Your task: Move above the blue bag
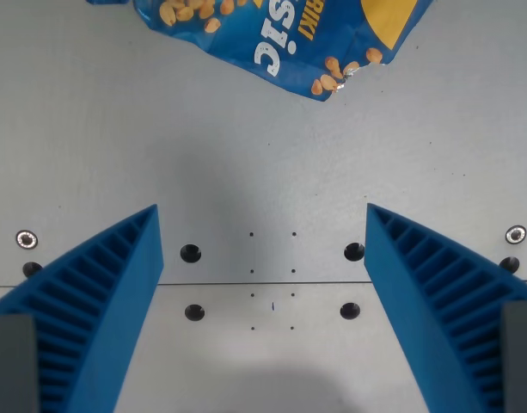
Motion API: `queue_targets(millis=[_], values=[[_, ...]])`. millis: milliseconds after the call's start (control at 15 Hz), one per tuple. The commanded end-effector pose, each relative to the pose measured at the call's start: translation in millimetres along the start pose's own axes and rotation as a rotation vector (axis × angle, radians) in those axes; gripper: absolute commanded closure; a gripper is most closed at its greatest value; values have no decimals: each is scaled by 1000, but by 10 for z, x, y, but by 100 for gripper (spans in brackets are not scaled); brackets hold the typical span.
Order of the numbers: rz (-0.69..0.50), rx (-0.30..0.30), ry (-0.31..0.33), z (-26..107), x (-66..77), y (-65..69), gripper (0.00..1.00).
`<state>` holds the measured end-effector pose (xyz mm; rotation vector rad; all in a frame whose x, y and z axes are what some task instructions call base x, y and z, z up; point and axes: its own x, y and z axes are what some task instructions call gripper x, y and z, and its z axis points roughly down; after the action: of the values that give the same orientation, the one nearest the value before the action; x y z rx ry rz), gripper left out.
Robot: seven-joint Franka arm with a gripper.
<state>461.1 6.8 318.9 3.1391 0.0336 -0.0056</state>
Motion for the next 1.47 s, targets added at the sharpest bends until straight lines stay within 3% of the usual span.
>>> queue_targets(millis=[67,800,1467], values=[[0,0,4,-18,-1,0,0],[2,1,10,29,50,12,0],[-7,3,-4,228,303,83,0]])
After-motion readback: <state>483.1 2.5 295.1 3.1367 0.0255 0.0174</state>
